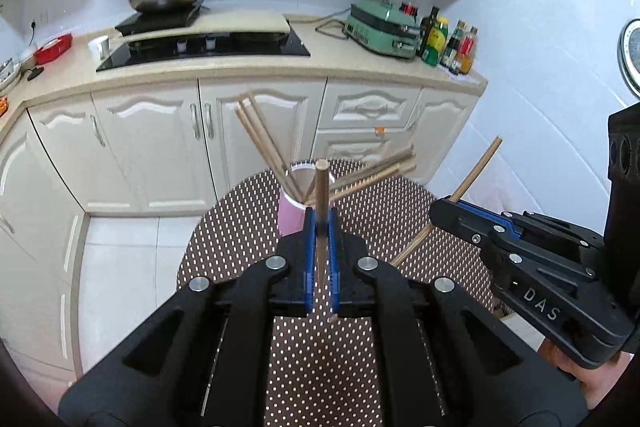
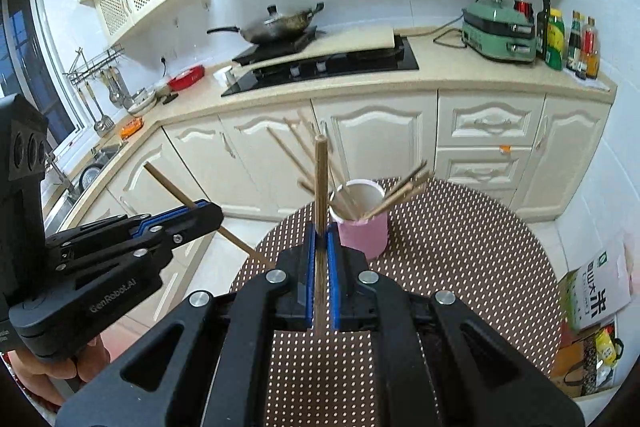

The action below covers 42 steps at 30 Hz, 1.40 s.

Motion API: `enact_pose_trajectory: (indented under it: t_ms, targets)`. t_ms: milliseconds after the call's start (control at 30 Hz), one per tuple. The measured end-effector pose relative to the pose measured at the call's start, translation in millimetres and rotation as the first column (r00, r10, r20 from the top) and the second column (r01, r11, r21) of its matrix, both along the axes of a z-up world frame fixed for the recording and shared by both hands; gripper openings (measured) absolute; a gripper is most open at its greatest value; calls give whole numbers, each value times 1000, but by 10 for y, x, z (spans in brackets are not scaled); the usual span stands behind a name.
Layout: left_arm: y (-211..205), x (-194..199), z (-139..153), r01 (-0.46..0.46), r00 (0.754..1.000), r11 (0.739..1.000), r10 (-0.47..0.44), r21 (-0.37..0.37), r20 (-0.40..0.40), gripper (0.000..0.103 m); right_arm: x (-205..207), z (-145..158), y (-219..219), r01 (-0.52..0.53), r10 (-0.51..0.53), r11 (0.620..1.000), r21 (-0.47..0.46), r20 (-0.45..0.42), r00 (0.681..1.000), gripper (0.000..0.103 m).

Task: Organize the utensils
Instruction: 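Lift both held sticks upright and carry them over the pink cup, then lower the sticks into the pink cup and open both grippers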

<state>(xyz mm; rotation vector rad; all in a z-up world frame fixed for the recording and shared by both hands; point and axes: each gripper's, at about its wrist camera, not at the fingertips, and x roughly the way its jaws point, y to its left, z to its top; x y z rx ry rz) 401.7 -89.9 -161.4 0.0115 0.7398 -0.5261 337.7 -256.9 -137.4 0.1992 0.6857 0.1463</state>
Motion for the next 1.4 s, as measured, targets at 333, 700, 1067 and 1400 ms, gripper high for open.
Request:
enact_pose_trajectory:
  t_ms: [333,700,1067,1400]
  targets:
    - [7,192,302,-54,997,997,58,-61,52,6,208,326,-265,23,-22,1000,-9,92,996,5]
    - [-133,552,355,-109,992,989,114,-96,49,6,620,437,-439,-5,7,1000,-17,126,992,5]
    - [-125,967,269,-174,984,980,178,-98,31,6,1067,382,-475,-52,54,998,-24,106,993,5]
    - [-215,1199,-69,-179,984,980,176,-86,-39,6,1227,168,-373,-93,95,995,-34,43,995,5]
